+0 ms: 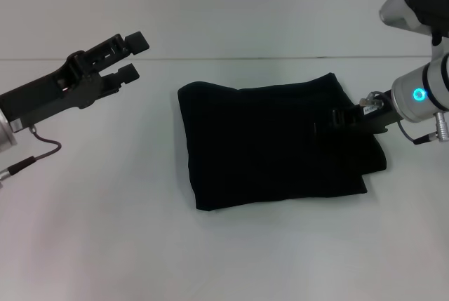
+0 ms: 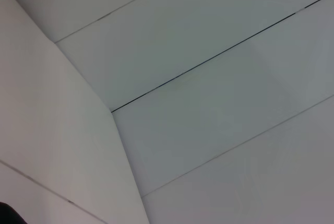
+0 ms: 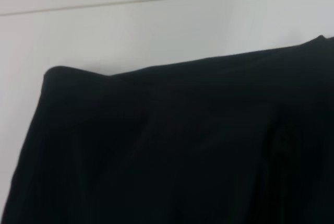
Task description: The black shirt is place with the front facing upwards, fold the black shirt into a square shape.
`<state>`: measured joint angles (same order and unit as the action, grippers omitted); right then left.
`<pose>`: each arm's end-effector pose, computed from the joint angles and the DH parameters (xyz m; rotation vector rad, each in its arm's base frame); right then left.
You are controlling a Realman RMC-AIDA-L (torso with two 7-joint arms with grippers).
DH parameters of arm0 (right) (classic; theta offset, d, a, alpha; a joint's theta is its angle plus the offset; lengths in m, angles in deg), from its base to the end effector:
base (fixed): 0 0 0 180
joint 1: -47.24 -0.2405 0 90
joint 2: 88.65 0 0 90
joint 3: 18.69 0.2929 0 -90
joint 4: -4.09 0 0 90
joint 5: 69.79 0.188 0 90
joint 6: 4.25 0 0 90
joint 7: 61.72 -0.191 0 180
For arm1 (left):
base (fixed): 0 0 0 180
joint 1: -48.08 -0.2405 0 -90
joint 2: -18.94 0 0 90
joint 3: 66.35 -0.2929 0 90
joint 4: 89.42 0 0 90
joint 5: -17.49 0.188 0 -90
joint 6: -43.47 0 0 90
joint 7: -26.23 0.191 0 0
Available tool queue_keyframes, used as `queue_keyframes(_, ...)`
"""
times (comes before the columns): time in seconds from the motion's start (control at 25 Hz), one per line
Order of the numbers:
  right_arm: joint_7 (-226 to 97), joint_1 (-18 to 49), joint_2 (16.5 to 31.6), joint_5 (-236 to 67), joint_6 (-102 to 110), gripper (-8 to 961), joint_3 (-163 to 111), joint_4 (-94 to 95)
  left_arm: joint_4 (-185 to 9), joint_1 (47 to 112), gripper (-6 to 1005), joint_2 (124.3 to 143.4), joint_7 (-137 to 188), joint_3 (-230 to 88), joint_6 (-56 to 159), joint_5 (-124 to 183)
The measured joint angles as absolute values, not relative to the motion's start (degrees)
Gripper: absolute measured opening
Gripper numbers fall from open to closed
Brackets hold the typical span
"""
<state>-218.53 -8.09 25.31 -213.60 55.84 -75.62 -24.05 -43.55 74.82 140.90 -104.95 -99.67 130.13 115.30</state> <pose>0.2432 0.4686 -0.0725 -2.1488 1.6005 -0.0353 -0.2395 0.3742 0.0027 -2.0487 -1.6753 -1.3600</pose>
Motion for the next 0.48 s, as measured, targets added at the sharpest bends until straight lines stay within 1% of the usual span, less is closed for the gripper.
queue_keyframes(0.04, -218.59, -8.23, 25.4, -214.46, 55.76, 602, -75.69, -24.01, -43.65, 74.88, 948, 140.89, -104.94, -99.66, 130.03, 115.27)
queue_keyframes(0.24, -218.87, -8.31, 25.46, -215.57, 55.62, 586, -75.72, -24.09, -43.65, 74.89, 947, 140.87, -104.92, -99.66, 129.96, 115.23)
queue_keyframes(0.48, -218.3, -8.18, 26.16, -215.93, 55.07, 566, -75.74, -24.46, -43.64, 74.91, 947, 140.84, -104.85, -99.67, 129.95, 115.22)
